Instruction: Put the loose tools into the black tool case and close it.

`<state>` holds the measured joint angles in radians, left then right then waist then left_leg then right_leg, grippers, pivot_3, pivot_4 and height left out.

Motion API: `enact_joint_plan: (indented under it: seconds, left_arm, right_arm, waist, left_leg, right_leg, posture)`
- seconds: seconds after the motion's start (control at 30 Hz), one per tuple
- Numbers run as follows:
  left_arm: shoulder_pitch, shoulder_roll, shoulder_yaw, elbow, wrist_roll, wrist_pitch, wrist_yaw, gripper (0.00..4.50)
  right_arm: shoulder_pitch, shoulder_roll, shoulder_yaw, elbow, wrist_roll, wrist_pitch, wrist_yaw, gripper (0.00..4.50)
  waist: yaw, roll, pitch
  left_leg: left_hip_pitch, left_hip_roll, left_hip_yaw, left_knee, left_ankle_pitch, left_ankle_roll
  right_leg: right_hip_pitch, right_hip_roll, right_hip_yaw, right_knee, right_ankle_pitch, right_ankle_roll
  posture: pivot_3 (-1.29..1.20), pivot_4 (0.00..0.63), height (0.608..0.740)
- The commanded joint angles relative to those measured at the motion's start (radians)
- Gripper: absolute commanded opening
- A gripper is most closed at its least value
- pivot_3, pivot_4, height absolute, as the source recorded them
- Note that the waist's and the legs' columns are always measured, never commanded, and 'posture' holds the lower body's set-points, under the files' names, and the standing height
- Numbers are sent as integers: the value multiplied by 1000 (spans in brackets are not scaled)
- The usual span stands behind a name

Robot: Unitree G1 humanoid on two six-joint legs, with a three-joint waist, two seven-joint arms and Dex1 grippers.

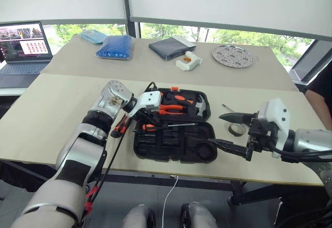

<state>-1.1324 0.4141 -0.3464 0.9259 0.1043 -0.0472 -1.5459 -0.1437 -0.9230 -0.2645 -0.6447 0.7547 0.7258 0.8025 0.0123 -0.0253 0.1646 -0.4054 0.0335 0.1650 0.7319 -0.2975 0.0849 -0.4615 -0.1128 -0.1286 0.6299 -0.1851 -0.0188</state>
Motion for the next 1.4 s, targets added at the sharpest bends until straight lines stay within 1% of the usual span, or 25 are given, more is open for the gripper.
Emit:
enact_joint_plan:
  seconds: [0.03,0.23,0.53,0.7,0.77,0.87,0.93,0.97,1.03,1.07,1.1,1.17,1.2,1.23,1.27,1.3,1.33,1.4]
  left_arm:
    - [-23,-12,13,-15,-5,-11,8,21]
    - [-21,-27,15,-10,-3,-28,33,21]
    - [11,-49,-68,23,107,-178,122,21]
    - [0,-66,-70,59,129,-191,164,21]
    - [-8,-60,-39,44,92,-140,131,21]
    - [-27,-34,67,-38,-39,17,47,21]
    - [-28,-4,135,-114,-131,133,-10,527]
    - [-21,9,159,-153,-168,175,-30,694]
    - [3,30,193,-238,-220,247,-41,1545]
    - [21,41,215,-299,-253,281,-40,1731]
    - [39,49,233,-352,-280,304,-36,2162]
    - [82,66,247,-450,-312,328,-30,2871]
    - [103,75,246,-496,-325,344,-32,3151]
    - [118,82,244,-533,-339,368,-36,3653]
    - [133,90,242,-567,-354,394,-38,3916]
    - [141,95,240,-591,-365,414,-37,4325]
    - [149,98,239,-611,-372,426,-33,4446]
    - [167,106,236,-655,-384,448,-17,4446]
  right_arm:
    - [-5,-4,-38,-29,10,-13,-10,4500]
    - [-1,-5,-40,-31,12,-14,-15,4500]
    - [-5,0,-33,-32,14,-14,-27,4500]
    - [11,6,-28,-30,-1,-21,-35,4500]
    - [26,8,-43,-36,2,-15,-43,4500]
    - [95,0,-102,-22,-12,4,-60,4500]
    - [151,-6,-145,13,-44,14,-78,4500]
    - [170,-6,-163,32,-55,16,-84,4500]
    - [188,-7,-181,73,-77,13,-93,4500]
    - [186,-12,-180,115,-101,7,-100,4500]
    - [178,-17,-175,155,-122,2,-105,4500]
    - [138,-32,-138,255,-177,-7,-119,4500]
    - [106,-39,-108,312,-210,-14,-126,4500]
    - [72,-46,-78,367,-243,-20,-133,4500]
    - [28,-53,-37,433,-288,-26,-147,4500]
    - [-4,-57,-8,480,-319,-31,-153,4500]
    - [-42,-61,29,533,-356,-51,-150,4500]
    - [-151,-64,120,657,-430,-64,-139,4500]
  waist:
    - [1,0,0]
    - [1,0,0]
    - [3,0,0]
    - [12,1,-1]
    - [13,1,-1]
    - [11,1,-1]
    - [6,1,-1]
    - [3,1,-1]
    - [0,1,-1]
    - [0,2,-1]
    - [-1,2,-1]
    - [-3,2,-1]
    - [-3,2,-1]
    - [-6,2,-1]
    - [-7,2,-1]
    - [-9,2,-1]
    - [-12,3,-1]
    - [-17,3,-1]
  left_leg:
    - [0,0,0,0,0,0]
    - [0,0,0,0,0,0]
    - [1,0,0,1,0,0]
    - [3,0,0,2,-2,4]
    - [2,0,-1,5,-3,6]
    - [1,0,0,9,-5,8]
    - [-3,0,-1,11,-5,9]
    - [-5,1,0,12,-5,9]
    - [-6,1,0,14,-5,9]
    - [-6,0,0,14,-5,9]
    - [-5,0,0,14,-5,9]
    - [-4,0,1,14,-5,9]
    - [-4,0,1,14,-5,9]
    - [-3,0,1,14,-5,9]
    - [-2,0,2,14,-5,9]
    - [-1,0,2,14,-5,8]
    - [-1,0,2,14,-5,8]
    - [-1,0,2,13,-4,7]
  right_leg:
    - [0,0,0,0,0,0]
    - [0,0,0,0,1,-1]
    - [1,-1,0,0,1,-1]
    - [4,-2,0,0,1,3]
    - [4,-3,0,0,1,5]
    - [4,-3,1,0,3,8]
    - [1,-2,1,0,3,8]
    - [0,-2,1,1,3,8]
    - [-1,-1,1,1,4,7]
    - [0,-1,2,1,4,6]
    - [0,-1,2,1,4,6]
    - [1,-1,2,0,3,8]
    - [1,-1,3,1,2,9]
    - [2,-1,3,1,2,11]
    - [2,-1,4,1,1,11]
    - [2,-1,4,2,1,11]
    - [2,-1,4,2,1,11]
    - [2,-2,5,2,1,11]
  posture:
    - [0,150,718]
    - [0,150,718]
    - [0,150,718]
    - [0,150,718]
    - [0,150,718]
    - [0,150,718]
    - [0,150,718]
    - [0,150,718]
    - [0,150,718]
    - [0,150,718]
    - [0,150,718]
    - [0,150,718]
    - [0,150,718]
    - [0,150,718]
    - [0,150,718]
    - [0,150,718]
    - [0,150,718]
    - [0,150,718]
